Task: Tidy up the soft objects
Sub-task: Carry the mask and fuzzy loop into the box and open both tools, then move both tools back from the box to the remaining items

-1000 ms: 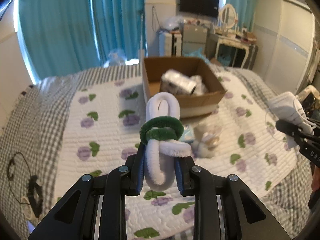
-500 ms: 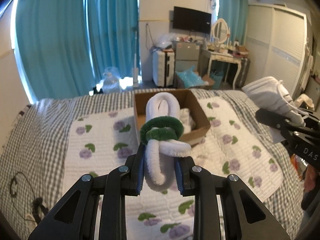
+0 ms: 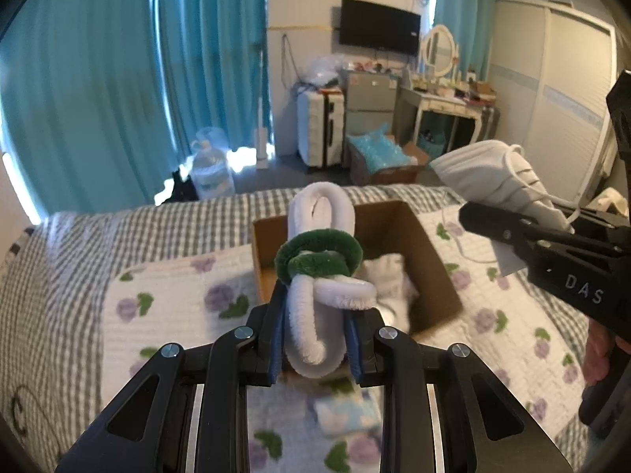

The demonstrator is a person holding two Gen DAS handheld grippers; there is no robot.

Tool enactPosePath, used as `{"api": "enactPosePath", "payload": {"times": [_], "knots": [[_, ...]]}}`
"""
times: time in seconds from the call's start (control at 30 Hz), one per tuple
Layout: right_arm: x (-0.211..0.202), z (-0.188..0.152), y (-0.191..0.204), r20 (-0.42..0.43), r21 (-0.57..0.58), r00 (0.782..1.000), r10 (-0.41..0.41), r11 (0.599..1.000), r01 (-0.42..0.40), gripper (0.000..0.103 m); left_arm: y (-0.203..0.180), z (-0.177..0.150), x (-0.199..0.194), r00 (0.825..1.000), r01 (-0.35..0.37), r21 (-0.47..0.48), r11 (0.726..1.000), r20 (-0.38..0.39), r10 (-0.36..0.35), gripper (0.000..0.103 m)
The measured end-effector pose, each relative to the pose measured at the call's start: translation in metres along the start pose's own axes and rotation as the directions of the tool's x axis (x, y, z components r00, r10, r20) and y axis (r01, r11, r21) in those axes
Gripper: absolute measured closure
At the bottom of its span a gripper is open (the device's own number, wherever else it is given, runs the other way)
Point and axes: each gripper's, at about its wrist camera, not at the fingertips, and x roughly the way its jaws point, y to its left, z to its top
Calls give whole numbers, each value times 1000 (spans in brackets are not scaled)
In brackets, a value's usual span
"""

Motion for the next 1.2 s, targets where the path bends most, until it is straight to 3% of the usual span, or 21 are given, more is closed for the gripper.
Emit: {"api": "enactPosePath", "payload": {"times": [0.23,0.37,0.4,0.5,0.53,0.7,0.9,1.2], "knots": [[80,4,-28,-61,59,998,12,998,-8,83,5,9,71,999,6,46,999,-42,-4,75],[110,3,-37,-67,68,998,10,998,-5,82,3,12,91,999,15,80,997,-48,-11,74],[113,2,-39,-64,73,998,11,997,-6,76,2,12,94,999,10,89,996,-47,-6,73],[118,1,-42,-52,88,999,5,996,0,45,4,13,97,998,-10,74,997,-55,14,47],[117,1,-41,-45,91,999,6,996,-2,34,6,14,97,999,-4,62,998,-50,7,39],[99,6,-39,-25,88,1000,-12,996,15,21,6,20,74,1000,-5,51,999,10,4,22],[69,18,-27,-16,64,998,-57,996,58,5,5,22,34,999,-29,55,998,45,27,21],[-8,35,-3,46,38,996,-76,997,74,5,9,5,-30,994,-90,64,994,60,86,21]]}}
